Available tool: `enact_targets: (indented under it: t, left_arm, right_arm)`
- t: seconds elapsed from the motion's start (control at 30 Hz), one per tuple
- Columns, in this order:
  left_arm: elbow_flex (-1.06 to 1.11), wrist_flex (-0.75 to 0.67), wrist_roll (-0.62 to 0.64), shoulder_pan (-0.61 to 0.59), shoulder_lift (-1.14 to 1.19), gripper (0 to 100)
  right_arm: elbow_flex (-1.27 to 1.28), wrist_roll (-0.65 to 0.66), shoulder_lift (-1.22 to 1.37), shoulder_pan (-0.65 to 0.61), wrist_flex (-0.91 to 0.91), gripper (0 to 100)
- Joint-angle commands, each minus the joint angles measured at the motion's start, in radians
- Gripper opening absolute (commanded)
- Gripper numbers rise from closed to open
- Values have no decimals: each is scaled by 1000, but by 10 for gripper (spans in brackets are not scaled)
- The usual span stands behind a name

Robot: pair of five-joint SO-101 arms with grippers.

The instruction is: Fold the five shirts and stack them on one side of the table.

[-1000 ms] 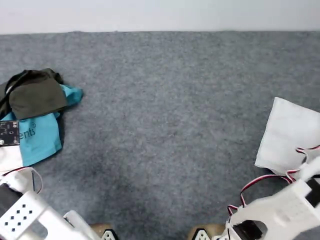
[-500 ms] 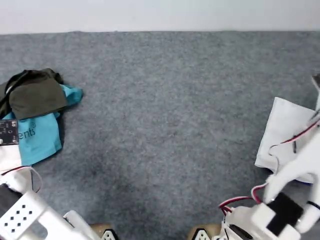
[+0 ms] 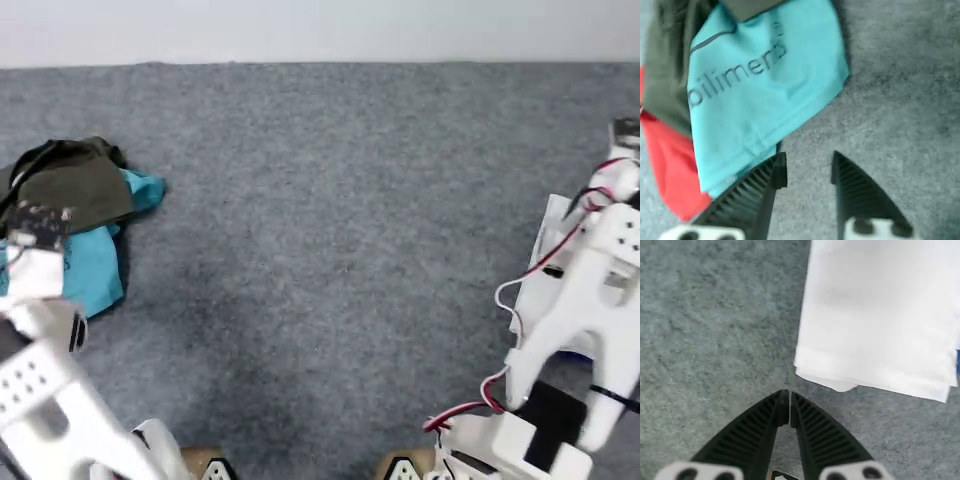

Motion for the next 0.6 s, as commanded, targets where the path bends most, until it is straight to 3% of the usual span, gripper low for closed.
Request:
enact_targets:
  t: [0.0, 0.33, 0.57]
  left_arm:
    - [-162, -6, -15, 20, 219, 202]
    - [-423, -11, -83, 94, 718, 204]
    - [-558, -80, -18, 126, 999, 199]
  right_arm:
    - [-41, -12, -51, -24, 39, 9]
    - [-41, -12, -140, -22, 44, 9]
    - [163, -12, -269, -22, 44, 9]
